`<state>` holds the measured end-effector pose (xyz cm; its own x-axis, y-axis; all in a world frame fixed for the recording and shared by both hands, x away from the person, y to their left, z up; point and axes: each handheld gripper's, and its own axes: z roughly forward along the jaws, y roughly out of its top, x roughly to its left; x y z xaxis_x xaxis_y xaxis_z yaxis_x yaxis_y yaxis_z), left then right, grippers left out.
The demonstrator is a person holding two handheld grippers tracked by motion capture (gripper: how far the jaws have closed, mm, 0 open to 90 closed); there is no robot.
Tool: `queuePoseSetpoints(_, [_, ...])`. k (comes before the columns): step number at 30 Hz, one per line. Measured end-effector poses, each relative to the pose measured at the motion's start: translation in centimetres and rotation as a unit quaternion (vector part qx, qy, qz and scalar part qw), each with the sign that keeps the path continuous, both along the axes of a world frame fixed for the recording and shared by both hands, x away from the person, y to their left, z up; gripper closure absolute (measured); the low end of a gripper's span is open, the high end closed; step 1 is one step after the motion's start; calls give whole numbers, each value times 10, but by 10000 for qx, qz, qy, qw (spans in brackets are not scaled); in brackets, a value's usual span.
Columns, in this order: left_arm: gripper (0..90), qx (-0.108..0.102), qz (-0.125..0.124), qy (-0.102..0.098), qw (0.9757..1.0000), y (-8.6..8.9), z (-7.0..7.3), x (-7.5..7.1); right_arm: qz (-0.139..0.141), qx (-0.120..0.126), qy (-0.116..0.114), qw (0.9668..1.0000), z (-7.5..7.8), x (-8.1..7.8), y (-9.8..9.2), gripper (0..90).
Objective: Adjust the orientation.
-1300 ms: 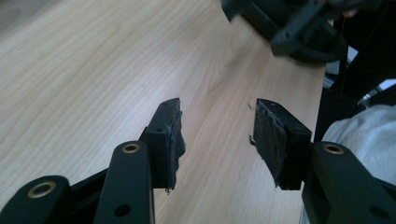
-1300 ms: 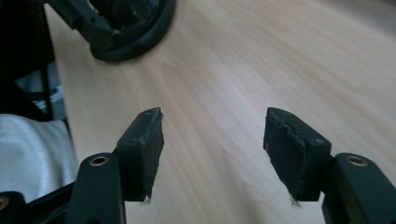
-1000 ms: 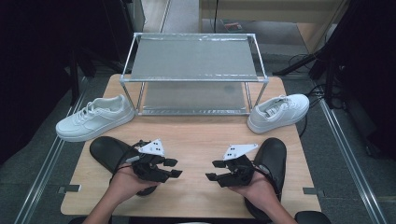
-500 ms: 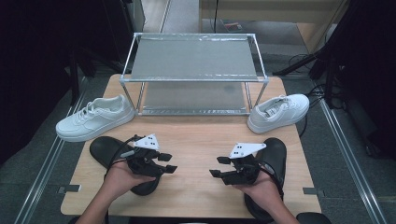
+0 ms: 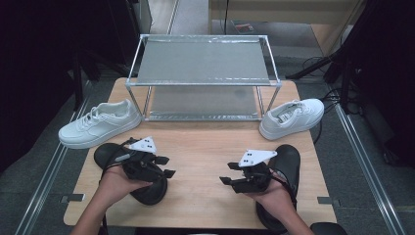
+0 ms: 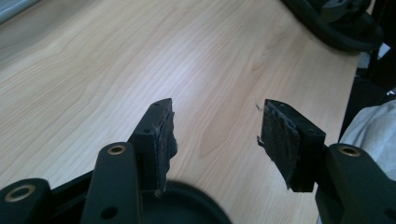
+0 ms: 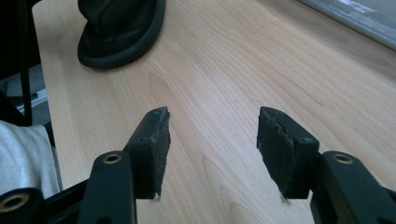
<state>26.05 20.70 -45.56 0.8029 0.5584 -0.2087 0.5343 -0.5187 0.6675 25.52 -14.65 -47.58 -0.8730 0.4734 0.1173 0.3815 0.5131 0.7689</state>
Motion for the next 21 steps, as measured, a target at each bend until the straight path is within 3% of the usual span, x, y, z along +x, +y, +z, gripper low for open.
queuePoseSetpoints(4, [451, 100, 210, -111, 9997, 15, 1, -1, -7, 26, -67, 10000, 1, 2, -1, 454])
queuePoseSetpoints(11, [449, 62, 488, -80, 9988, 41, 2, -6, 100, -49, -54, 9999, 0, 4, 5, 453])
queuePoseSetpoints(17, [445, 301, 723, -65, 9969, 60, -3, -14, 177, -47, -117, 9998, 0, 5, 7, 452])
queuePoseSetpoints(21, [444, 273, 848, -20, 9960, 72, -6, -20, 148, -50, -127, 9998, 1, 6, 8, 451])
